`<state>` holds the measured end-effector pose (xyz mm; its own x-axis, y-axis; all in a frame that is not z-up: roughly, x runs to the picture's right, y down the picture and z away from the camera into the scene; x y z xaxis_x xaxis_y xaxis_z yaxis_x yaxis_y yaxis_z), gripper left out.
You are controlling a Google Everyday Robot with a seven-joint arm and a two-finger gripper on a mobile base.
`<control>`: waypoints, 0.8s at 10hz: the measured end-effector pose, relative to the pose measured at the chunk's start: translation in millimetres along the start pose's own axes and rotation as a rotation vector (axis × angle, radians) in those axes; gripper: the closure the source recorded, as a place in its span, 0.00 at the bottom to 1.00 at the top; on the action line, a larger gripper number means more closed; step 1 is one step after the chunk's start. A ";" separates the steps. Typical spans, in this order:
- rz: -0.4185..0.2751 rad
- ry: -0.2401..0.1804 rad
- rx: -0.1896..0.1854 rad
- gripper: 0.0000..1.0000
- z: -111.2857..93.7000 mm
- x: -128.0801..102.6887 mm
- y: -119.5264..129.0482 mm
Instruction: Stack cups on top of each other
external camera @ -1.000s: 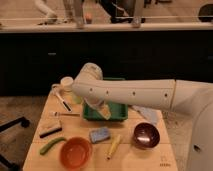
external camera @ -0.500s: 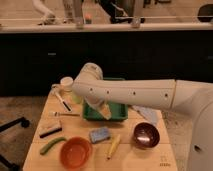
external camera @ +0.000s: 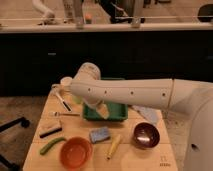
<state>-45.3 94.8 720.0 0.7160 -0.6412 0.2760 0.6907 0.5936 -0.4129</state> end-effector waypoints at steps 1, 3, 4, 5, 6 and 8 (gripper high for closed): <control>0.005 -0.002 0.014 0.20 -4.5 -11.5 -14.7; 0.011 -0.014 0.033 0.20 -12.0 -32.0 -40.0; 0.011 -0.025 0.038 0.20 -13.5 -41.0 -52.4; 0.010 -0.039 0.039 0.20 -13.8 -50.4 -63.9; 0.019 -0.055 0.028 0.20 -10.8 -55.9 -71.2; 0.104 -0.110 -0.022 0.20 6.0 -60.6 -82.1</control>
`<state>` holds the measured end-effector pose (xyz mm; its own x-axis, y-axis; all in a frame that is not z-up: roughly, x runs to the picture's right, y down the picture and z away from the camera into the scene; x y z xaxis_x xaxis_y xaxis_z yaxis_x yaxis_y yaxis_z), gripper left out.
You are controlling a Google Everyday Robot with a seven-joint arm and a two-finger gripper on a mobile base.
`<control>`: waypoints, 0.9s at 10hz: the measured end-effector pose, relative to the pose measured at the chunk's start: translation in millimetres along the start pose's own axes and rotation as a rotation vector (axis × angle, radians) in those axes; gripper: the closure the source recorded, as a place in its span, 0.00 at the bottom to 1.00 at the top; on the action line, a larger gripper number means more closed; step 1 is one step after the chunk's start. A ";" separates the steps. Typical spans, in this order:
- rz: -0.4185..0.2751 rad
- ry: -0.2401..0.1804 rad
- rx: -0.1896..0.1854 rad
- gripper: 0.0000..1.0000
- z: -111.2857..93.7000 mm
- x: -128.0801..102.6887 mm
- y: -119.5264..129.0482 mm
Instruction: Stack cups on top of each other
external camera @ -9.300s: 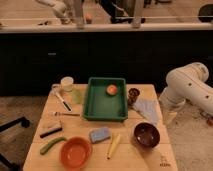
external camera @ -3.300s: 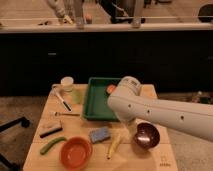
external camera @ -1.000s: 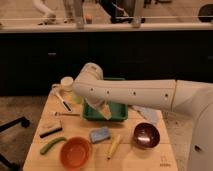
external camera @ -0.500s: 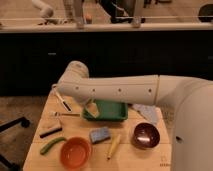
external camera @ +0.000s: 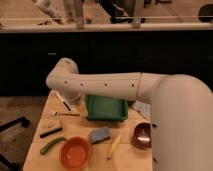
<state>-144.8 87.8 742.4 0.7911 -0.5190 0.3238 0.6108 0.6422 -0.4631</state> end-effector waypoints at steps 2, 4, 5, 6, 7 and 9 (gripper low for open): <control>0.062 -0.024 -0.039 0.20 13.5 -5.7 -8.9; 0.107 -0.039 -0.068 0.20 27.5 -14.4 -18.5; 0.107 -0.040 -0.069 0.20 28.3 -15.5 -19.2; 0.108 -0.040 -0.069 0.20 28.4 -14.8 -18.9; 0.110 -0.038 -0.068 0.20 28.4 -13.2 -18.8; 0.108 -0.039 -0.068 0.20 28.4 -14.3 -19.0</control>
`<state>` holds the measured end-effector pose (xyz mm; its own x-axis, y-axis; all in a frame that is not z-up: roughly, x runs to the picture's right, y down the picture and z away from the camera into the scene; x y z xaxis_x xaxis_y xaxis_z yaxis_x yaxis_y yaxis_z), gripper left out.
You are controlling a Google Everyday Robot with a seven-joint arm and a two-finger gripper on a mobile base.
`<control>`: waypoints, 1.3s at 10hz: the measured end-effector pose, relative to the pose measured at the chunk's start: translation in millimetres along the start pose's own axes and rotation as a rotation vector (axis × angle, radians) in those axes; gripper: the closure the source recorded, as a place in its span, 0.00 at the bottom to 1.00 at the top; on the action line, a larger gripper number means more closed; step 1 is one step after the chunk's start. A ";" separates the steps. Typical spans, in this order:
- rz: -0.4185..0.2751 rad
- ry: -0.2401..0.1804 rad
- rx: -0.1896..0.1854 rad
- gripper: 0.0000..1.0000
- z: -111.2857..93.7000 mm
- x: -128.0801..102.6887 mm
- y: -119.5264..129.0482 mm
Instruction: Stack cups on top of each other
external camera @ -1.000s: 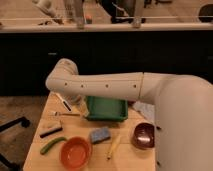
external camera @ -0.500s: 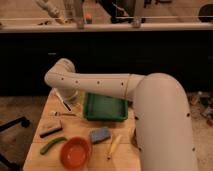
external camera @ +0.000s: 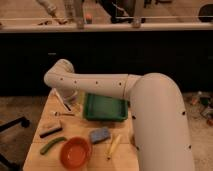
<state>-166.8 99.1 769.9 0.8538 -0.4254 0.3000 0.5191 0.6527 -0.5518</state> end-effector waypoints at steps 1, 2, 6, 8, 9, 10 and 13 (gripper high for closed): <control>0.004 -0.003 0.001 0.20 0.5 1.0 1.1; 0.028 -0.025 0.021 0.20 2.7 2.2 0.0; 0.202 -0.132 0.100 0.20 9.9 9.5 -9.1; 0.256 -0.155 0.133 0.20 7.0 8.3 -17.5; 0.265 -0.155 0.142 0.20 5.9 5.5 -22.5; 0.267 -0.149 0.146 0.20 5.0 -1.0 -30.8; 0.264 -0.105 0.135 0.20 12.0 -12.7 -51.7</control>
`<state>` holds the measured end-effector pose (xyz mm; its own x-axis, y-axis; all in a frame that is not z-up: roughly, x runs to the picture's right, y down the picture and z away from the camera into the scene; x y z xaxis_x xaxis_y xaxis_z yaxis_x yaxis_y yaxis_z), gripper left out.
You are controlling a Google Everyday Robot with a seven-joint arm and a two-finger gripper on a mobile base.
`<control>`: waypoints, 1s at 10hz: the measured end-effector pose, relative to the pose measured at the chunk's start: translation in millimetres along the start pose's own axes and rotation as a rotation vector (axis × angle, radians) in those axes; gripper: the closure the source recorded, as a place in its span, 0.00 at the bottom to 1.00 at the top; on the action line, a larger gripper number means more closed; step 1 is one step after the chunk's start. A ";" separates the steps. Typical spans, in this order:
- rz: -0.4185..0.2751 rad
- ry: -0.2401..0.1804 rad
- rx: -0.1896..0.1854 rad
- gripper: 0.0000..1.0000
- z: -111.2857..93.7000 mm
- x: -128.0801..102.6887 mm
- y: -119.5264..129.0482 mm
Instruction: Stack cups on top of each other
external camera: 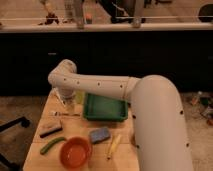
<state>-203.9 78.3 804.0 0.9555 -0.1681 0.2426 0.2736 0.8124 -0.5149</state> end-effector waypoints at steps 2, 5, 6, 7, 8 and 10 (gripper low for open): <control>-0.002 0.034 -0.022 0.20 15.4 -1.2 -7.5; 0.007 0.065 -0.051 0.20 37.6 5.8 -14.3; 0.014 0.077 -0.057 0.20 39.8 8.5 -17.8; 0.022 0.088 -0.061 0.20 40.5 11.6 -20.5; 0.031 0.097 -0.062 0.20 40.6 15.5 -22.6; 0.065 0.108 -0.064 0.20 40.2 23.2 -26.1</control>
<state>-193.3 75.6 856.1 0.9768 -0.1782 0.1186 0.2139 0.7866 -0.5792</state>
